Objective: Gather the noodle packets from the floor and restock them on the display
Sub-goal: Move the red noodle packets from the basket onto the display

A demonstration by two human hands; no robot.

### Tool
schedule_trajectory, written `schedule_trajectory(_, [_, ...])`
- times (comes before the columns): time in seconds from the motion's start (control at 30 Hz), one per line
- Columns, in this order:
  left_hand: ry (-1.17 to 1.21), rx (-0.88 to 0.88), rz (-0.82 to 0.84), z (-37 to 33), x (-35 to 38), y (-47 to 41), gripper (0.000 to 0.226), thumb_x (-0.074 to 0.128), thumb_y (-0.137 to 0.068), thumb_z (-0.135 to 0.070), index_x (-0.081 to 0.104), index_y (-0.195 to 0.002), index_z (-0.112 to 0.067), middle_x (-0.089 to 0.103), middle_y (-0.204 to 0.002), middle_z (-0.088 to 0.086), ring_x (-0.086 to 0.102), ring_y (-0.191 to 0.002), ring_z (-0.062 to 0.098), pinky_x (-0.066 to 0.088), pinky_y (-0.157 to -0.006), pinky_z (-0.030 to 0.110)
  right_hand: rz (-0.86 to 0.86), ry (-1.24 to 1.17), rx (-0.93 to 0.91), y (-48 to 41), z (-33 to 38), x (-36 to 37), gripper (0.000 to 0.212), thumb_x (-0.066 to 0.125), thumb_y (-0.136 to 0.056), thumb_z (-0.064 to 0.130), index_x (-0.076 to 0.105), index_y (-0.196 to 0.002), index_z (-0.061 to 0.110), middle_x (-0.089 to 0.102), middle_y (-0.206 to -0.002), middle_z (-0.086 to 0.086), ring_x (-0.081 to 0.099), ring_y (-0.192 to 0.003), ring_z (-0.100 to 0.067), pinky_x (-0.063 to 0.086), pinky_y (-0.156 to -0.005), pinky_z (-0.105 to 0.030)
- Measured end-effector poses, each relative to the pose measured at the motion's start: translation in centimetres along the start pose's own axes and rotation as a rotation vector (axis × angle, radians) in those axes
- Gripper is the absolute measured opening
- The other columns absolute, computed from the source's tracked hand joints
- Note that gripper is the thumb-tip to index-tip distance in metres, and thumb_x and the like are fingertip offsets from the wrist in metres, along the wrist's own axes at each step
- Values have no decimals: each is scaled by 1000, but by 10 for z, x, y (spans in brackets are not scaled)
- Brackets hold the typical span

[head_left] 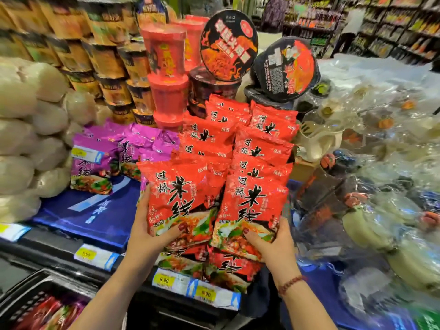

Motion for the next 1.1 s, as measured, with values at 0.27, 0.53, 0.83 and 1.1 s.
schedule_trajectory(0.27, [64,2,-28,-8,-5,-11,96,89,-50,-43,44,-133,-58,43,-150,-7,42,-138,25,38,-106,59,21,12,-60,-8,21,5,35,73,-82,10,58,-112,20,71,-98,4,68,-84,-4,57,-73,-22])
schedule_trajectory(0.53, [121,162,9,-58,-1,-107,98,87,-60,-47,38,-144,-37,44,-150,1,41,-137,27,33,-111,58,-75,-124,-233,-56,95,1,33,73,-82,12,61,-113,14,72,-105,-3,69,-96,-21,56,-79,-39])
schedule_trajectory(0.83, [-59,377,137,-116,58,-251,91,79,-68,-45,36,-147,-32,41,-151,-2,45,-132,19,33,-113,54,-198,-239,-242,-158,162,-6,37,76,-81,16,56,-113,17,67,-115,-12,69,-97,-28,58,-80,-46])
schedule_trajectory(1.1, [-99,505,180,-130,112,-326,81,72,-82,-26,28,-149,-27,33,-154,-3,31,-141,9,23,-119,28,-280,-84,-371,-237,211,-14,49,79,-77,26,56,-118,11,69,-108,-7,70,-92,-22,58,-81,-47])
Point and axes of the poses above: each hand's wrist, its own y-axis away from the middle knuckle, its own x-axis out of the palm, z = x × y, the point moved 3 cm from there along -y, towards the middle knuckle
